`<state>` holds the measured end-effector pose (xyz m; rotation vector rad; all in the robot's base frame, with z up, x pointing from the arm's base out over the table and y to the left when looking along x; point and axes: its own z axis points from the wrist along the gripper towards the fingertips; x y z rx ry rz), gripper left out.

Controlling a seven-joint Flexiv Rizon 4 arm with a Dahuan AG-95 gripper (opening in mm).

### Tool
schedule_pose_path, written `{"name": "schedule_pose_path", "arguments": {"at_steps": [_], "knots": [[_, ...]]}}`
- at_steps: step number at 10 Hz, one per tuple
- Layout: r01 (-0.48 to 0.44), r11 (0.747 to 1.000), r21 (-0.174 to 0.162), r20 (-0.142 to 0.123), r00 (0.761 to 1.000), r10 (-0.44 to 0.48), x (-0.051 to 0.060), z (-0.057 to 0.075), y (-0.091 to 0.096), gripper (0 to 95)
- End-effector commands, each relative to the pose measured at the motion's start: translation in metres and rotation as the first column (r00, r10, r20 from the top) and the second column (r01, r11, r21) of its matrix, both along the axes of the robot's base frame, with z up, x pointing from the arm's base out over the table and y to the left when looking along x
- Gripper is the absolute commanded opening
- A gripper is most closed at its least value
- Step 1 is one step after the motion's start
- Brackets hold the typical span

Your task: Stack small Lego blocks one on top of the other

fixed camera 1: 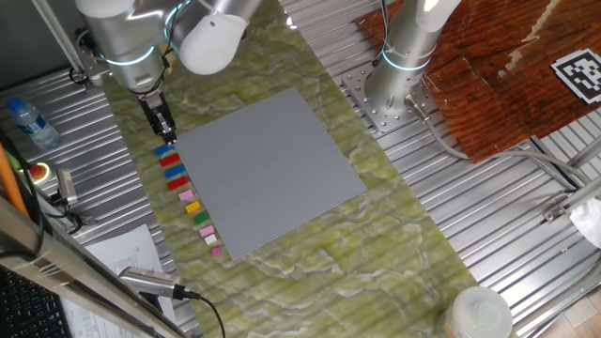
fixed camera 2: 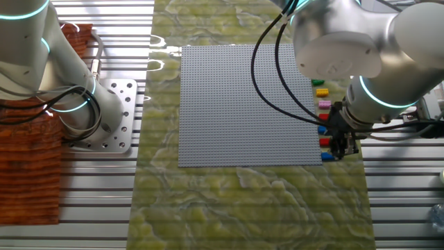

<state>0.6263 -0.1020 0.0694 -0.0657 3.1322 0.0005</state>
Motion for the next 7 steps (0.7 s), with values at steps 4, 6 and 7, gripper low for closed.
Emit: {"name": "schedule_pose_path", "arguments": {"at_steps": [4, 6, 7], "knots": [[0.008, 1.0, 0.004, 0.013, 1.0, -0.008, -0.024, 0.014, 0.019, 19.0], [0.007, 1.0, 0.002, 0.013, 1.0, -0.007, -0.028, 0.015, 0.019, 19.0], [0.008, 1.0, 0.002, 0.013, 1.0, -0.008, -0.028, 0.015, 0.019, 19.0]]}}
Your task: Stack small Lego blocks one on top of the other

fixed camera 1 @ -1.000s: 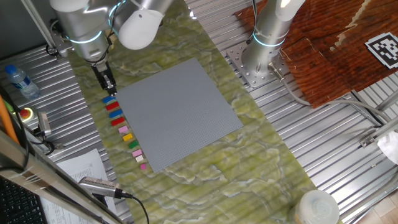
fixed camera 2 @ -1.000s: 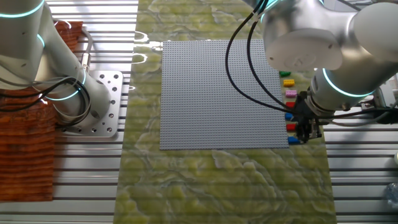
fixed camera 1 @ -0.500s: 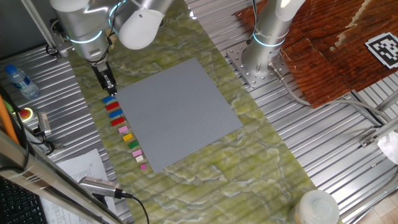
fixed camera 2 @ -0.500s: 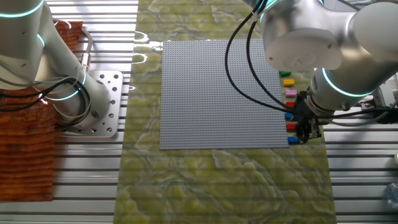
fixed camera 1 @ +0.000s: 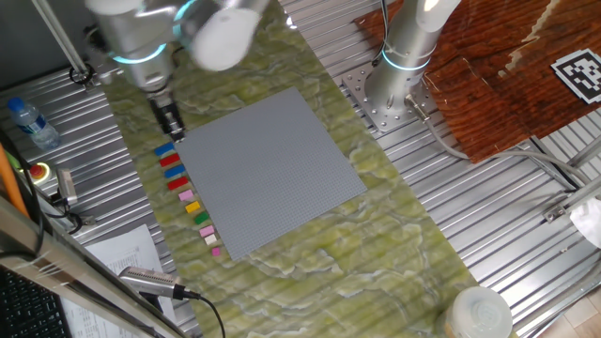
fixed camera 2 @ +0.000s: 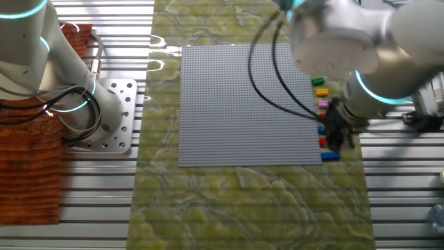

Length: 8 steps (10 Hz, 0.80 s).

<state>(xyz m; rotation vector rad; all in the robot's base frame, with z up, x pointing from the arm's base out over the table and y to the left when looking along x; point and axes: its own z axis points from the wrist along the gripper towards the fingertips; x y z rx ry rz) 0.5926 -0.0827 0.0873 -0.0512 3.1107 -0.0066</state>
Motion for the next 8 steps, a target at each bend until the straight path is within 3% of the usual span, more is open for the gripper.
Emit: {"name": "schedule_pose_path", "arguments": {"at_steps": [1, 7, 8], "knots": [[0.005, 1.0, 0.004, -0.007, 1.0, -0.005, 0.007, -0.007, -0.003, 19.0], [-0.028, 1.0, -0.003, 0.022, 0.999, 0.028, 0.019, -0.038, -0.024, 19.0], [-0.033, 0.999, -0.005, 0.03, 0.999, 0.033, 0.019, -0.039, -0.024, 38.0]]}}
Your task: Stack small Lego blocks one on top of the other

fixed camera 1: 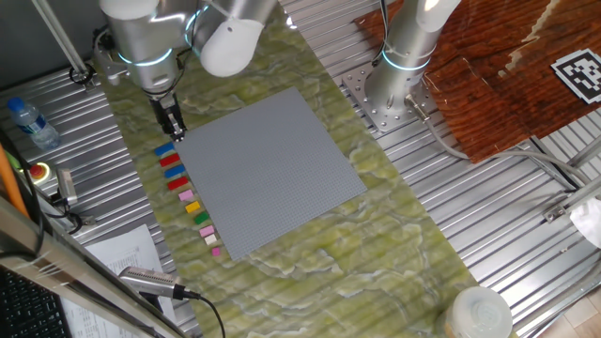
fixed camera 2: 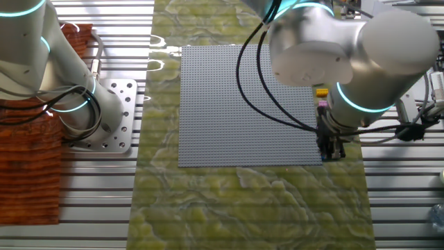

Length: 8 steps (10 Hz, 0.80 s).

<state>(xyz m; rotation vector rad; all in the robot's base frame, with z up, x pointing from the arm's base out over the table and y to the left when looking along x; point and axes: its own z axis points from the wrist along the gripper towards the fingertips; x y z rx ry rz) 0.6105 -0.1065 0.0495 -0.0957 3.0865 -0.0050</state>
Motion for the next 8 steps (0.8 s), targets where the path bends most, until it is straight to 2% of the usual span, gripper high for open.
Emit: {"name": "schedule_pose_path", "arguments": {"at_steps": [1, 4, 8], "knots": [[-0.007, 1.0, -0.007, 0.012, 1.0, 0.007, 0.002, -0.003, -0.002, 38.0], [-0.012, 1.0, -0.011, 0.015, 1.0, 0.012, 0.004, -0.008, -0.003, 38.0], [-0.023, 1.0, -0.013, 0.027, 0.999, 0.024, 0.006, -0.02, -0.014, 38.0]]}}
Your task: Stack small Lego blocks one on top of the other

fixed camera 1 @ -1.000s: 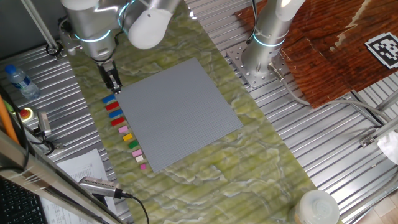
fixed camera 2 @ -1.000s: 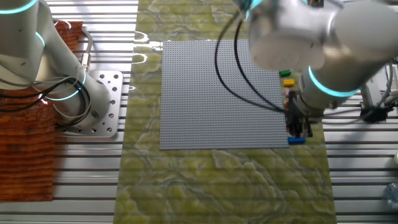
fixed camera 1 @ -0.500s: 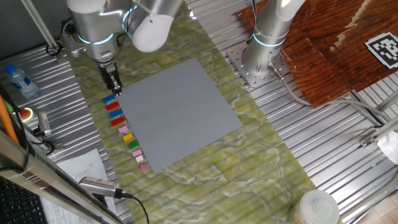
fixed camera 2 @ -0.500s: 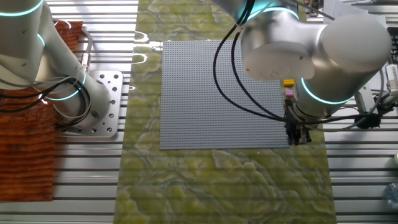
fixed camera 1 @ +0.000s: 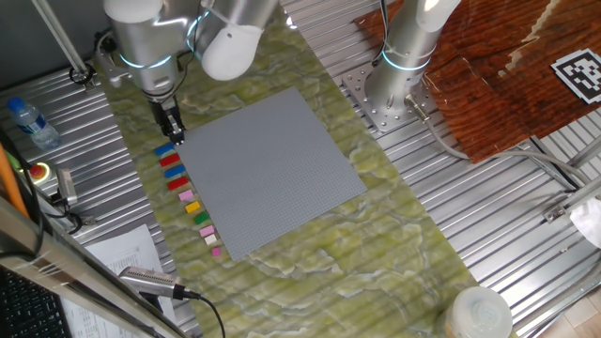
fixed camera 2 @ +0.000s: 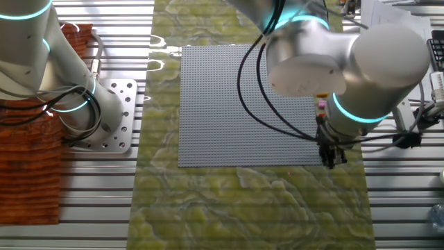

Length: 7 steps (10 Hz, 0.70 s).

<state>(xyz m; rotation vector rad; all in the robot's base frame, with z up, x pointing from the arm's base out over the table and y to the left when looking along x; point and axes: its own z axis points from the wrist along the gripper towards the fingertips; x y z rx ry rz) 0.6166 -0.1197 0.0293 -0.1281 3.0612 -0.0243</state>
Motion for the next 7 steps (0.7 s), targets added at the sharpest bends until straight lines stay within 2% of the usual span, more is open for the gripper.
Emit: {"name": "schedule_pose_path", "arguments": {"at_steps": [1, 4, 7], "knots": [[-0.004, 1.0, 0.002, 0.011, 1.0, 0.004, 0.0, -0.003, -0.002, 38.0], [-0.005, 1.0, 0.0, 0.018, 1.0, 0.005, 0.004, -0.006, -0.002, 38.0], [0.003, 1.0, -0.007, 0.015, 1.0, -0.003, 0.014, -0.007, 0.001, 38.0]]}}
